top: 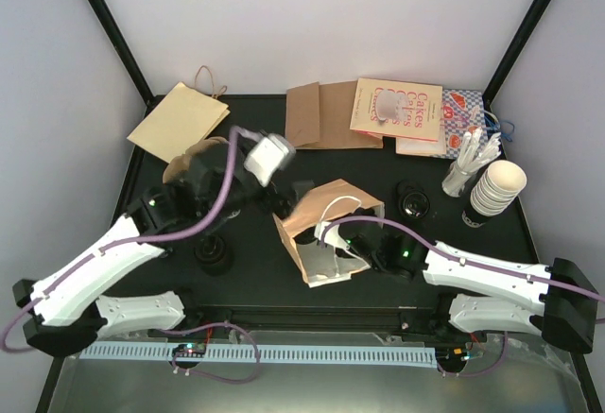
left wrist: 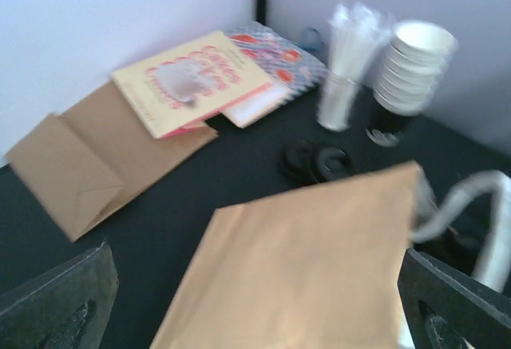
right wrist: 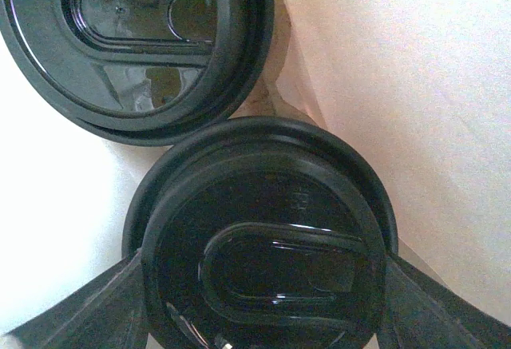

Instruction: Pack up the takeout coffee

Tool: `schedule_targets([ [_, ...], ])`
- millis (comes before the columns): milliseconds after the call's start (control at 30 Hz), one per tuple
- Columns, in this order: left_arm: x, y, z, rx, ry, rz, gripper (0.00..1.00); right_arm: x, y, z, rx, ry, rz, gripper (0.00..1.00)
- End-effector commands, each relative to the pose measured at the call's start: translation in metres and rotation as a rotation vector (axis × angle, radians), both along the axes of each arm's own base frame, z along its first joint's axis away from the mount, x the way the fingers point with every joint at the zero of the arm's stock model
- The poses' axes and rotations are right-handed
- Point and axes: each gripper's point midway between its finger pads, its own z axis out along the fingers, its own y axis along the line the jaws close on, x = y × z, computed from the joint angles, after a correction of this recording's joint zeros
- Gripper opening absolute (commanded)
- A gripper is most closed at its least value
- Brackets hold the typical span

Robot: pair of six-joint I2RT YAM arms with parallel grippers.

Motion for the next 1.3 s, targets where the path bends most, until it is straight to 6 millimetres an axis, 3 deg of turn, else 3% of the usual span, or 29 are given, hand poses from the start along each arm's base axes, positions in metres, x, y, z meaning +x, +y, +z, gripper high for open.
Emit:
schedule_targets([
  [0,0.042,0.030,0.007,-0.105,0.145,0.135,0.99,0.004,0.004,0.012,0.069,-0.025,-0.018,0.51],
  [167,0.104,0.040,-0.045,-0.040,0.285,0.228,0.97,0.005,0.006,0.014,0.076,-0.024,-0.021,0.51],
  [333,0.155,0.026,-0.101,-0.016,0.428,0.235,0.88,0.004,0.007,0.012,0.081,-0.016,-0.024,0.51],
  [567,0.195,0.007,-0.148,0.075,0.575,0.240,0.78,0.001,0.008,0.015,0.093,-0.001,-0.015,0.51],
  [800,0.208,-0.001,-0.198,0.134,0.665,0.253,0.72,0.001,0.007,0.019,0.087,-0.003,-0.015,0.52],
  [1000,0.209,0.002,-0.247,0.214,0.765,0.277,0.65,0.000,0.008,0.016,0.079,0.011,-0.009,0.52],
  [1267,0.204,-0.001,-0.288,0.253,0.851,0.253,0.57,-0.008,0.014,0.020,0.081,0.014,0.021,0.51],
])
